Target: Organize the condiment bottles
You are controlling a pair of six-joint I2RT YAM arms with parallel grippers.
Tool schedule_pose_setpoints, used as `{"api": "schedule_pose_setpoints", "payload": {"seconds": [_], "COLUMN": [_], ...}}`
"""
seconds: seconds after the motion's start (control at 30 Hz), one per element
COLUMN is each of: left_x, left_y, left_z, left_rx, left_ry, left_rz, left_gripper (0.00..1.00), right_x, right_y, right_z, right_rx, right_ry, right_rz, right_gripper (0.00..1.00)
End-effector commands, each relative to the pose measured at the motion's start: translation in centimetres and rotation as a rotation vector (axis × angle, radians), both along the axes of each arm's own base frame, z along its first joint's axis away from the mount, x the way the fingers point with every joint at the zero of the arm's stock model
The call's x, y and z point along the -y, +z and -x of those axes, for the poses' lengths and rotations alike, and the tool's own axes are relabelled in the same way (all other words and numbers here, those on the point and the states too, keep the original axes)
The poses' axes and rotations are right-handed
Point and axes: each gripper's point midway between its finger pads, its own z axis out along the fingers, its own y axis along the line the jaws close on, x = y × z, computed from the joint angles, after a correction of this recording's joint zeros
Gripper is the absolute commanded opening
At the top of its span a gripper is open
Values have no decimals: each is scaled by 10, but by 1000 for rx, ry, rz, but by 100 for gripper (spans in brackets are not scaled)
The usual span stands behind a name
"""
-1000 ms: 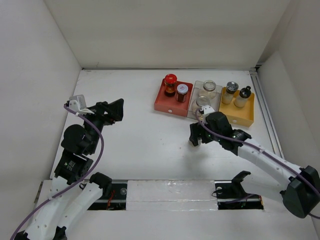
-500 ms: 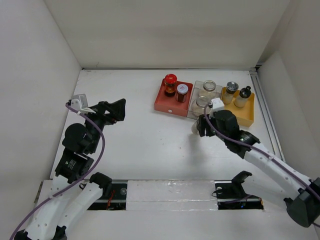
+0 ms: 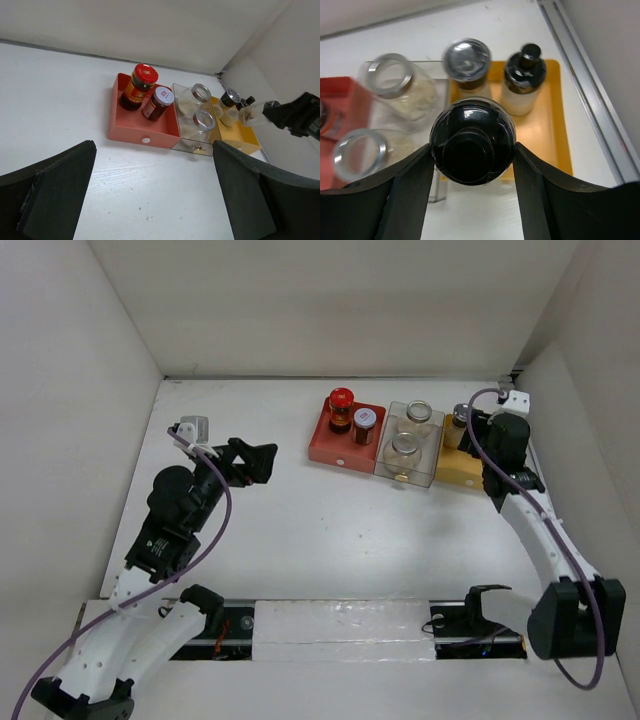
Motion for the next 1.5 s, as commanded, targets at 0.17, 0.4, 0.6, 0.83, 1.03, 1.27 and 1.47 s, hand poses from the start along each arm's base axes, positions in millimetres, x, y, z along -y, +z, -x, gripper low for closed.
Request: {"api": "schedule_pose_setpoints", "payload": {"seconds": [0.17,0.4,0.6,0.83,1.03,1.27,1.47], "left_x": [9,12,12,10,7,4,-1], "left_y": [23,22,22,22,28,26,29], "left_z": [5,3,3,2,3,3,4], "left_rx": [65,60,60,60,80,80,85], "left_ry": [-65,-77,-75,-66,-55,-35,-12], "left_rz": [8,-5,-5,-5,4,5,18], "left_gripper": [100,100,100,100,100,100,100], "right_x": [29,34,31,36,26,-36,-189], "right_y": [-4,-61,-91,-73,2,111,106], "right_z": [-48,-54,-53,-45,-21,21,68], "right_rx": [49,-58,-121,-73,90,341,316], "right_ry": [-40,-62,-60,-89,-64,172,860], "right_rz": [-64,-101,-127,-113,-95,7,-40], "right_gripper": [43,46,61,93,100,100,100]}}
